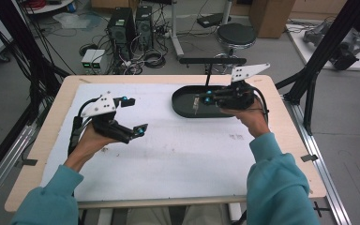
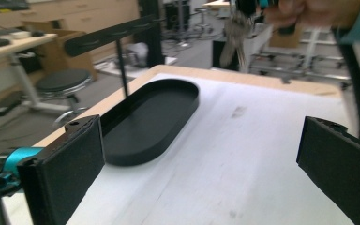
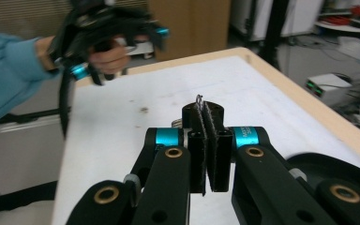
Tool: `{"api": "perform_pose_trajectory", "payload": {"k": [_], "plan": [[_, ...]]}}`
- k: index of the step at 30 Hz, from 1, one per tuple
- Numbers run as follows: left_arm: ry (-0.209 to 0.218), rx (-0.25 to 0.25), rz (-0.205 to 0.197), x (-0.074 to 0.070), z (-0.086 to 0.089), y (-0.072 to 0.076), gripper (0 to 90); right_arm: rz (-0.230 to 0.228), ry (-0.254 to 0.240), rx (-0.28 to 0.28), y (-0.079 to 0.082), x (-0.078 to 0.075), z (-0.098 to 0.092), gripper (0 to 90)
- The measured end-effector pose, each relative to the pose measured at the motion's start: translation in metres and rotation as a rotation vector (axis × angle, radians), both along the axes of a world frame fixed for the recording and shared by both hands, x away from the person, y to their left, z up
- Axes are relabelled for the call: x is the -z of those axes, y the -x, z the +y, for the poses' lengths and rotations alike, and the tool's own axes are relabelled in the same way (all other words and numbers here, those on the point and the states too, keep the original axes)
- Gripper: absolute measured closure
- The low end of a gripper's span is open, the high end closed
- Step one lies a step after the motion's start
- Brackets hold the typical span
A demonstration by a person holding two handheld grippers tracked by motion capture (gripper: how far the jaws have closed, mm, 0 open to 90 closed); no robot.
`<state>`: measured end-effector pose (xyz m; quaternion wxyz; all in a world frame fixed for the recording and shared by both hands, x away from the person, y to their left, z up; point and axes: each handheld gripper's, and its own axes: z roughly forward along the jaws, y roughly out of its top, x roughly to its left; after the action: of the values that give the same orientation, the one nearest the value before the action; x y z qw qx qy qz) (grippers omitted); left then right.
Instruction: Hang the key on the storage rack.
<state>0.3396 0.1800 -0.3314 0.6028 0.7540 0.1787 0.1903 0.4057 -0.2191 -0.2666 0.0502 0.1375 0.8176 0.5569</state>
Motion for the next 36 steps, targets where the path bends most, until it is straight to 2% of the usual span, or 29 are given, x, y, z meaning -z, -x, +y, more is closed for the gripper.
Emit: {"api": "perform_pose_trajectory", "payload": {"k": [3, 6, 9, 13, 16, 19, 20, 21, 23, 26, 28, 30, 33, 36], "plan": [[0.016, -0.033, -0.003, 0.010, 0.012, 0.010, 1.7, -0.005, 0.003, 0.049, -0.007, -0.006, -0.010, 89.0], [0.035, -0.045, 0.013, 0.020, 0.021, 0.016, 1.7, -0.003, 0.006, 0.090, -0.013, -0.012, -0.021, 89.0], [0.037, -0.063, 0.014, 0.027, 0.027, 0.022, 1.7, 0.007, 0.014, 0.132, -0.019, -0.016, -0.029, 89.0], [0.037, -0.086, 0.000, 0.036, 0.033, 0.030, 1.7, -0.005, 0.012, 0.171, -0.029, -0.020, -0.038, 89.0], [0.073, -0.095, 0.014, 0.048, 0.040, 0.036, 1.7, 0.006, 0.026, 0.199, -0.034, -0.023, -0.044, 89.0], [0.096, -0.127, 0.016, 0.062, 0.048, 0.043, 1.7, 0.007, 0.032, 0.229, -0.040, -0.027, -0.050, 88.9], [0.097, -0.140, 0.019, 0.066, 0.051, 0.044, 1.7, 0.022, 0.030, 0.239, -0.041, -0.029, -0.052, 89.0], [0.101, -0.153, 0.017, 0.071, 0.054, 0.046, 1.7, 0.012, 0.033, 0.253, -0.044, -0.030, -0.054, 88.9], [0.103, -0.185, -0.004, 0.079, 0.059, 0.049, 1.7, 0.010, 0.043, 0.273, -0.048, -0.031, -0.057, 88.9], [0.101, -0.212, -0.024, 0.089, 0.063, 0.051, 1.7, 0.021, 0.067, 0.310, -0.055, -0.035, -0.060, 89.0], [0.099, -0.219, -0.015, 0.093, 0.065, 0.050, 1.7, 0.023, 0.066, 0.327, -0.057, -0.038, -0.062, 88.9], [0.117, -0.225, -0.001, 0.095, 0.066, 0.049, 1.7, 0.020, 0.060, 0.341, -0.060, -0.039, -0.064, 89.0], [0.138, -0.241, -0.019, 0.099, 0.067, 0.050, 1.7, 0.032, 0.071, 0.362, -0.064, -0.037, -0.067, 88.9], [0.136, -0.250, -0.036, 0.103, 0.068, 0.050, 1.7, 0.042, 0.083, 0.371, -0.068, -0.035, -0.067, 89.0]]}}
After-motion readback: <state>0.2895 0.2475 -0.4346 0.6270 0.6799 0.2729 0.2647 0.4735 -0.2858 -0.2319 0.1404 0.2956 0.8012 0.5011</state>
